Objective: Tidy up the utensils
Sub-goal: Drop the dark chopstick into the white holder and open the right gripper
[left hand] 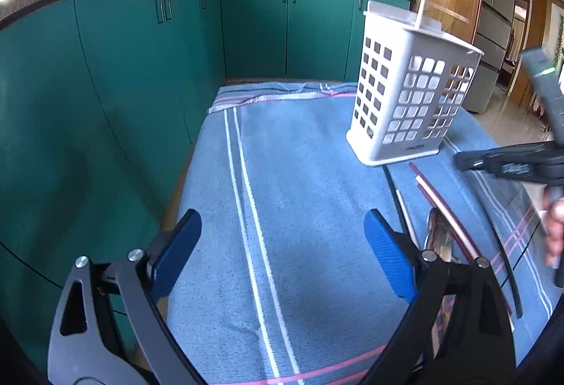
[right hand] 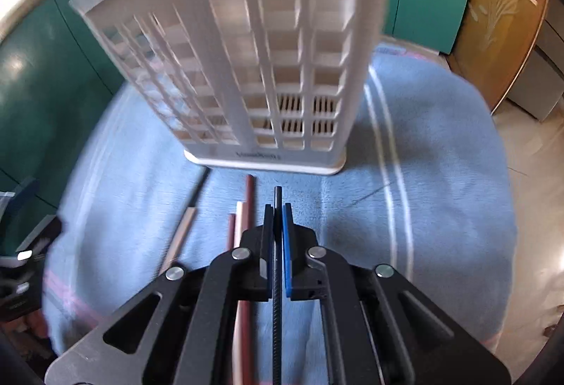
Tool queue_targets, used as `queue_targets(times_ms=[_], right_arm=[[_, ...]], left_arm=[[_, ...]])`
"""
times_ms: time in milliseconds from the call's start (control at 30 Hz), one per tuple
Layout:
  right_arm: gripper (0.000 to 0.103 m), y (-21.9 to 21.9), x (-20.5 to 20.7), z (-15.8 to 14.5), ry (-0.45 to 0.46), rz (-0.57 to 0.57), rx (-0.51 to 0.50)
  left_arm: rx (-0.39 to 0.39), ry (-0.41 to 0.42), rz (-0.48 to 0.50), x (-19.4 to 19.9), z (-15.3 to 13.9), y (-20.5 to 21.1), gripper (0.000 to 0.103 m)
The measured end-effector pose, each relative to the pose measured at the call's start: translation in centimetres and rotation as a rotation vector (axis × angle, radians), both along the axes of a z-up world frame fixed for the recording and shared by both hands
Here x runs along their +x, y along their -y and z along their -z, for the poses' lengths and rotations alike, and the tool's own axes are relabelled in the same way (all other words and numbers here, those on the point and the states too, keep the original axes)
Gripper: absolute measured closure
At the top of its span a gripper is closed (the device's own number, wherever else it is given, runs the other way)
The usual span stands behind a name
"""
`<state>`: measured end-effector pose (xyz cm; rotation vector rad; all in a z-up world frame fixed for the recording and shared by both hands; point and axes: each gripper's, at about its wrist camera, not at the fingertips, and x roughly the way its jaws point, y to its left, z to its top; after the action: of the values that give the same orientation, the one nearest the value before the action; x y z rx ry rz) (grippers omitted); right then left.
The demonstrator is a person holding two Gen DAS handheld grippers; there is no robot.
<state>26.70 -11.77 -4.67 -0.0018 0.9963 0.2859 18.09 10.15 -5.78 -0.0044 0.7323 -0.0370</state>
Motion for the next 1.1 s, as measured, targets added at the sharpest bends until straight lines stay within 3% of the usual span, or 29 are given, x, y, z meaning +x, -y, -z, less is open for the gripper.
queue_targets(times_ms=[300, 400, 533, 767, 1100], right_arm=[[0.098, 5.4, -10.3, -16.8, 0.312, -0.020, 0.198], [0.098, 5.7, -11.3, -21.0, 0.392, -0.030, 0.233], [0.098, 3.5, -9.6, -25.5, 0.479, -0.021, 0.209], [0.098, 1.7, -4.3, -27.6, 0.500, 0.021, 0.144], [0.099, 1.6, -2.3, -29.9, 0.542, 0.067, 0.139]], left_arm=[[-0.067, 0.102, 0.007, -2.6, -4.3, 0.2, 0.011], [-0.075, 0.113, 0.022, -3.0, -4.9, 0.4, 0.011], [-0.072, 0.076, 0.032, -2.3, -4.0, 0.8, 0.011], [-0.061, 0.027, 0.040, -1.4, -2.6, 1.3, 0.015], [-0.069, 0.031, 0.040, -1.1, -3.0, 0.8, 0.015]])
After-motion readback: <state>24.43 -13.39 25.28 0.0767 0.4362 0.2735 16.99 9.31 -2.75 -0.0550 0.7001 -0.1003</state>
